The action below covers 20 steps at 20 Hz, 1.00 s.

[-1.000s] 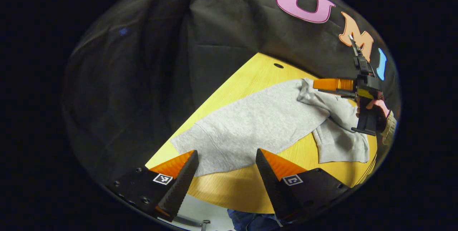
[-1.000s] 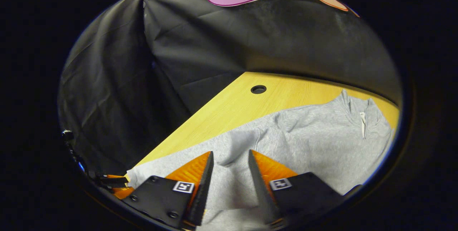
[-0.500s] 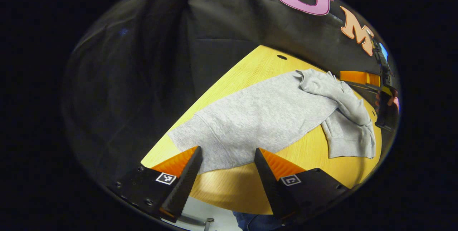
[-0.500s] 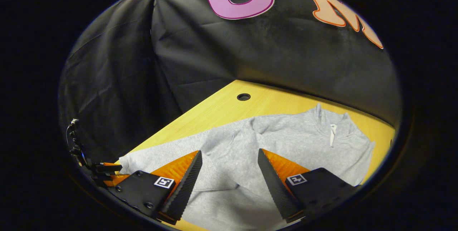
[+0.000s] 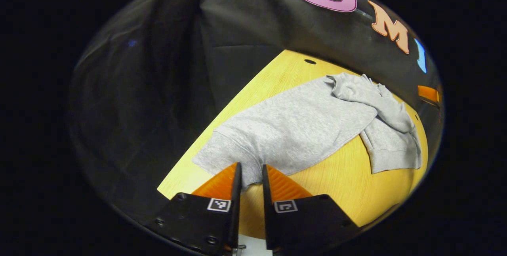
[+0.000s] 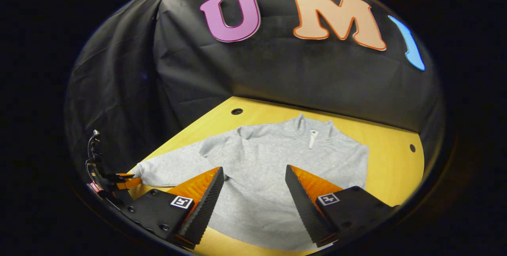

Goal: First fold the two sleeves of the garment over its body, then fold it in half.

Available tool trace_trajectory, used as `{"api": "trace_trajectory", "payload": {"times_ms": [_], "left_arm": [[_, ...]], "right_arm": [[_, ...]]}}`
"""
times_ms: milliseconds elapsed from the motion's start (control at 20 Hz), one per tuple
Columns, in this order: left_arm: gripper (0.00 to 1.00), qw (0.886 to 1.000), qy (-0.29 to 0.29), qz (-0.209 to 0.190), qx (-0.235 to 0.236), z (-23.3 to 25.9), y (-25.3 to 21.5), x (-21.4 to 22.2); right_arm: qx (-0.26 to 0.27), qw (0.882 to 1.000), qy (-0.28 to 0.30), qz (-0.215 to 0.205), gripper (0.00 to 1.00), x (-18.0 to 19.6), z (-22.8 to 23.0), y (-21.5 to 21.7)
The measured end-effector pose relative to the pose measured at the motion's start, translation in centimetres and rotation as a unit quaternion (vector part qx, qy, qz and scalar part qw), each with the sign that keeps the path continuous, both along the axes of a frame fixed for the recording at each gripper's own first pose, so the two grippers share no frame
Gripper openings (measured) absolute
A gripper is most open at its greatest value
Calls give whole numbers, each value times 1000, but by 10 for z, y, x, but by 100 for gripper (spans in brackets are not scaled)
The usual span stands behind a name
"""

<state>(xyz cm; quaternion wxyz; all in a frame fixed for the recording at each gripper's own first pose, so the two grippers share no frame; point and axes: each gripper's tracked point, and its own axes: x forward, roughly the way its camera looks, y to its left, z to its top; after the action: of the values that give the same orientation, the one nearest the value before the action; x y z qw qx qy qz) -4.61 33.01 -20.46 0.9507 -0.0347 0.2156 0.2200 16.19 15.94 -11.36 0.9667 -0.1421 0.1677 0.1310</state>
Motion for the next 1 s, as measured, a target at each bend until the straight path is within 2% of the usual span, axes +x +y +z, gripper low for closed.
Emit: {"api": "trace_trajectory", "payload": {"times_ms": [50,100,150,200,250,650,700,800,950,1000], "left_arm": [[16,1000,5,-3,3,-3,-3,8],[12,1000,15,-5,6,-4,-3,11],[7,1000,20,-5,13,-4,-3,11],[5,999,26,-5,18,-3,-3,12],[2,999,26,-4,22,-1,-4,10],[0,997,-2,-48,-65,24,-45,49],[0,996,-5,-58,-70,32,-54,54],[0,994,-16,-83,-68,50,-73,66],[0,990,-29,-125,-57,76,-107,84],[0,988,-35,-142,-53,85,-122,91]], "right_arm": [[2,1000,-4,-13,98,-8,4,-11],[3,1000,-8,-27,95,-15,7,-22],[7,999,-11,-38,98,-23,9,-31],[11,999,-14,-48,95,-31,11,-39],[14,998,-17,-58,98,-39,11,-48],[37,991,-40,-125,98,-74,20,-100],[41,990,-43,-131,95,-79,24,-106],[45,988,-50,-142,98,-84,32,-115],[50,985,-56,-157,95,-95,37,-138],[53,984,-56,-160,98,-98,38,-143]]}}
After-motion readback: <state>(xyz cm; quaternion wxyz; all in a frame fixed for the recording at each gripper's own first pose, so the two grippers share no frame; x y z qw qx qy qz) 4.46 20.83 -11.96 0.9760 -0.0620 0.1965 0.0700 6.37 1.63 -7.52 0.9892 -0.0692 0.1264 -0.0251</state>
